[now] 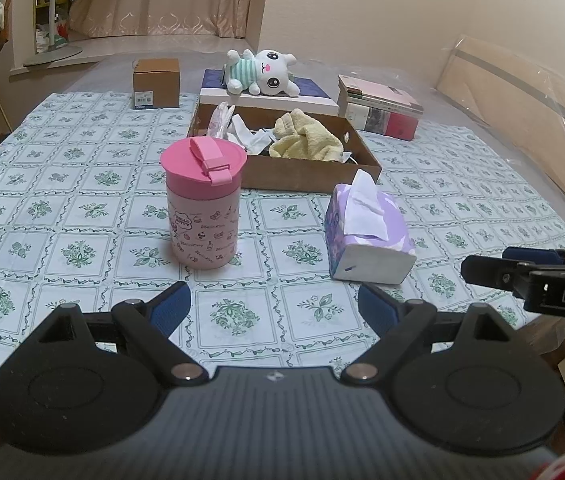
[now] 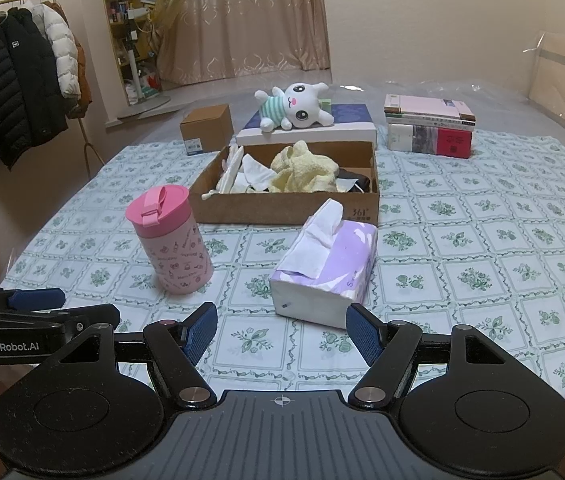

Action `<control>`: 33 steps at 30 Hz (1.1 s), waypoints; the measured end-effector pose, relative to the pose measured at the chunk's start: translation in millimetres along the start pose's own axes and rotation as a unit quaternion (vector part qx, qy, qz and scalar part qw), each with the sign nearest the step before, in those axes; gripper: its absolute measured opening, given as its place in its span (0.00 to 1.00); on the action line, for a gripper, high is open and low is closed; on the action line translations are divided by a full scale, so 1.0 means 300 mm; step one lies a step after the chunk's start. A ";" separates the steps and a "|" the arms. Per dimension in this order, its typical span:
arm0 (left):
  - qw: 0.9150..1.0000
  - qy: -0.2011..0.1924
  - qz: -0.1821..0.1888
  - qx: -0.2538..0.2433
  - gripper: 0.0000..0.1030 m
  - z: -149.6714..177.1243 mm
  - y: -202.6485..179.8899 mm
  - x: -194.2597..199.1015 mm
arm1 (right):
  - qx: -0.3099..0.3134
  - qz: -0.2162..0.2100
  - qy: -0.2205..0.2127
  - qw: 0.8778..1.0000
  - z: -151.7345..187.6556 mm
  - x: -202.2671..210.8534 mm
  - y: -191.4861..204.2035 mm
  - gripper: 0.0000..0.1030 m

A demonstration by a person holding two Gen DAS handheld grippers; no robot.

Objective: Organize soft objects

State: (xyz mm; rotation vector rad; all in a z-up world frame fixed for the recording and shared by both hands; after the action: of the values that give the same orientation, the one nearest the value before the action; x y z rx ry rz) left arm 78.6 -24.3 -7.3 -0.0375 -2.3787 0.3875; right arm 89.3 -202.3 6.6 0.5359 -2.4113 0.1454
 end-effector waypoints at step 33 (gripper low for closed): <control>1.000 -0.003 0.006 -0.001 0.87 -0.005 -0.012 0.001 | 0.000 0.000 -0.001 1.000 -0.002 -0.001 0.003 0.69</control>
State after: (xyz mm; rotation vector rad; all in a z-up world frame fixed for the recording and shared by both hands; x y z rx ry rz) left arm 79.6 -27.3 -5.0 -0.0521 -2.3850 0.3921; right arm 89.3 -201.2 6.8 0.5369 -2.4128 0.1449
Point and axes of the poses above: each gripper's, at about its wrist camera, not at the fingertips, and x roughly against the way its jaws point, y to its left, z to its underside, the point moved 10 cm from there along -x, roughly the way its jaws point, and after that the axes turned 11 degrees about x, right-handed, at the moved point
